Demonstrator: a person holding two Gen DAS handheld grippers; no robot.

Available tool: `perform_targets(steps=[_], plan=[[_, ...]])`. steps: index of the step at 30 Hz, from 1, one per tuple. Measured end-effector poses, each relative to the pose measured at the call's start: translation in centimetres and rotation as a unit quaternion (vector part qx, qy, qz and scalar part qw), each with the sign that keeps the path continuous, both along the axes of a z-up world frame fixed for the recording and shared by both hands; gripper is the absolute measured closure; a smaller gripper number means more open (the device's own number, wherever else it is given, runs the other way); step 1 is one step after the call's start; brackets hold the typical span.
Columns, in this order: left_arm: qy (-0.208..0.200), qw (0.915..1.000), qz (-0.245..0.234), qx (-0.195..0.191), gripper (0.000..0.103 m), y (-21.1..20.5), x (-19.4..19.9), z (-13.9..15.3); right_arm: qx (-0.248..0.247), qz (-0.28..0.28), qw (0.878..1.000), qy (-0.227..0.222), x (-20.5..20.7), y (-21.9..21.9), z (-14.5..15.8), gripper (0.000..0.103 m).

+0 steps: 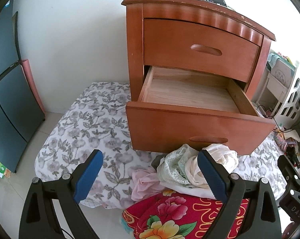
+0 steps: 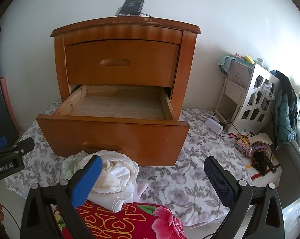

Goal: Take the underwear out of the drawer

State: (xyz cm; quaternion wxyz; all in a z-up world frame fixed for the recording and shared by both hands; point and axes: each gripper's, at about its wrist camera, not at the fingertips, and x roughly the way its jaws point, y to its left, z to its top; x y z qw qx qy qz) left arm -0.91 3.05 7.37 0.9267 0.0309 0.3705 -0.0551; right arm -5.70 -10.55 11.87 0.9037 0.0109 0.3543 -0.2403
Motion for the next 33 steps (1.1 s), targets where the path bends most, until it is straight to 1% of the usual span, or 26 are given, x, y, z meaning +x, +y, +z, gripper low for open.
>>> perform_targets(steps=[4,8,12,33], plan=[[0.001,1.0000,0.001,-0.001,0.007,-0.04,-0.02,0.02,0.000,-0.001,1.000,-0.001,-0.03,0.02,0.00,0.000],[0.001,0.9999,0.005,0.013,0.007,-0.33,0.02,-0.08,-0.001,-0.001,1.000,-0.001,-0.04,0.01,-0.01,0.000],[0.003,1.0000,0.003,0.007,0.007,-0.26,0.01,-0.08,-0.001,-0.001,1.000,-0.001,-0.05,0.02,0.00,0.000],[0.001,1.0000,0.005,0.007,0.007,-0.18,-0.05,-0.04,-0.001,-0.002,1.000,-0.002,-0.10,0.06,0.06,0.000]])
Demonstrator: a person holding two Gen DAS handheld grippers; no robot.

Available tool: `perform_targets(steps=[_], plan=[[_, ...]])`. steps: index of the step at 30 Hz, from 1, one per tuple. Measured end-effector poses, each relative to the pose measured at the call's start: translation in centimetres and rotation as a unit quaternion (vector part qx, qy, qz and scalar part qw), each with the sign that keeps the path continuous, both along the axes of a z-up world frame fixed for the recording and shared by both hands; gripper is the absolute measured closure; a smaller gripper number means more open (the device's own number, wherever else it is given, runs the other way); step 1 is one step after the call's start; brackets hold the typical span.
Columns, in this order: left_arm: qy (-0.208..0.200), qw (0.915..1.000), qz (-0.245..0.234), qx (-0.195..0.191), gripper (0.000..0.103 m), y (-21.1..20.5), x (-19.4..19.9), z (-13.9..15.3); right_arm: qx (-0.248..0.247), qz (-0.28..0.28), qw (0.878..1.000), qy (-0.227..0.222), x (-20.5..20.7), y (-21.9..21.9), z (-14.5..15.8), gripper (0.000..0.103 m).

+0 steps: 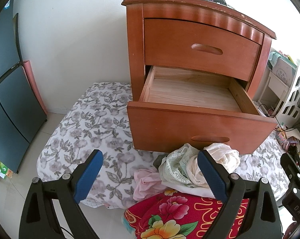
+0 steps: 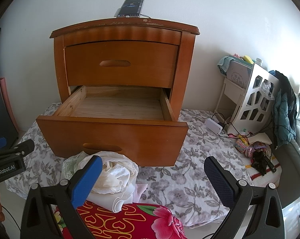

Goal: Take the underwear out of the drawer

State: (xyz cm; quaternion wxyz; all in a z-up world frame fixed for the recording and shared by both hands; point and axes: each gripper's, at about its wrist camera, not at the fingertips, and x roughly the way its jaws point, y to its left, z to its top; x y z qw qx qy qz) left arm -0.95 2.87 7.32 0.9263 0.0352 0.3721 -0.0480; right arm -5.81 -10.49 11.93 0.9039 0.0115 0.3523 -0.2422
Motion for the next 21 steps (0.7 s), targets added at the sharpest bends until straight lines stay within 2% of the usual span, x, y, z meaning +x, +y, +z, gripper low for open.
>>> perform_targets(steps=[21], plan=[[-0.001,1.0000,0.006,0.001,0.007,0.05,-0.14,0.02,0.000,-0.003,1.000,-0.001,-0.09,-0.09,0.18,0.000]])
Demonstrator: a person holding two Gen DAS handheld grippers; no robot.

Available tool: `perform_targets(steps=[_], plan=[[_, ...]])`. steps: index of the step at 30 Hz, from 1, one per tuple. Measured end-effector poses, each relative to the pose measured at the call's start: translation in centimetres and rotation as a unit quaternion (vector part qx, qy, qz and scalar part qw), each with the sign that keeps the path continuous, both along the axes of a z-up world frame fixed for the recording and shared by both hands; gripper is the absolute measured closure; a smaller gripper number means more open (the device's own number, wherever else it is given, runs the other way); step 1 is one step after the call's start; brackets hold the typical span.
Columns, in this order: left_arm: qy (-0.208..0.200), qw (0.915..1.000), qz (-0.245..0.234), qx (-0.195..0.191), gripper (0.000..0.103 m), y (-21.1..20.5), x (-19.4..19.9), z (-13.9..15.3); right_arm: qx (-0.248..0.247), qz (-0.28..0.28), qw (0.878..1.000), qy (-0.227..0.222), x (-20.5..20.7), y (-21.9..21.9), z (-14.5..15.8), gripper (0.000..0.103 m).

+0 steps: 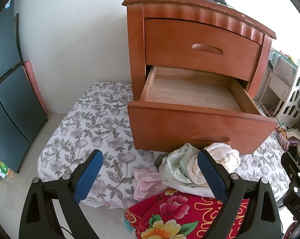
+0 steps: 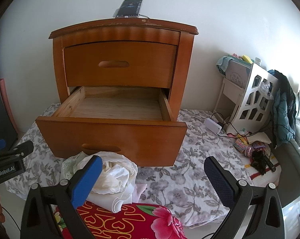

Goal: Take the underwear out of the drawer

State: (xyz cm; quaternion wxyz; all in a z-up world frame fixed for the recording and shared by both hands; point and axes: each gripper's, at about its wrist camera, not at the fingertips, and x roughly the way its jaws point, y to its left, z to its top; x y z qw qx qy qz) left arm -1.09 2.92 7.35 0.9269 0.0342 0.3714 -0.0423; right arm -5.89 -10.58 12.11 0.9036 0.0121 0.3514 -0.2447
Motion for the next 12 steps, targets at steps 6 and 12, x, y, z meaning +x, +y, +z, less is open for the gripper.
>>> perform_targets(steps=[6,12], plan=[[-0.004,1.0000,0.004,-0.001,0.007,-0.06,-0.07,0.05,0.000,-0.003,1.000,-0.001,0.00,-0.04,0.03,0.000],[-0.003,1.0000,0.005,-0.005,0.007,-0.08,-0.08,0.10,0.000,-0.003,1.000,-0.001,0.02,-0.02,0.03,0.000]])
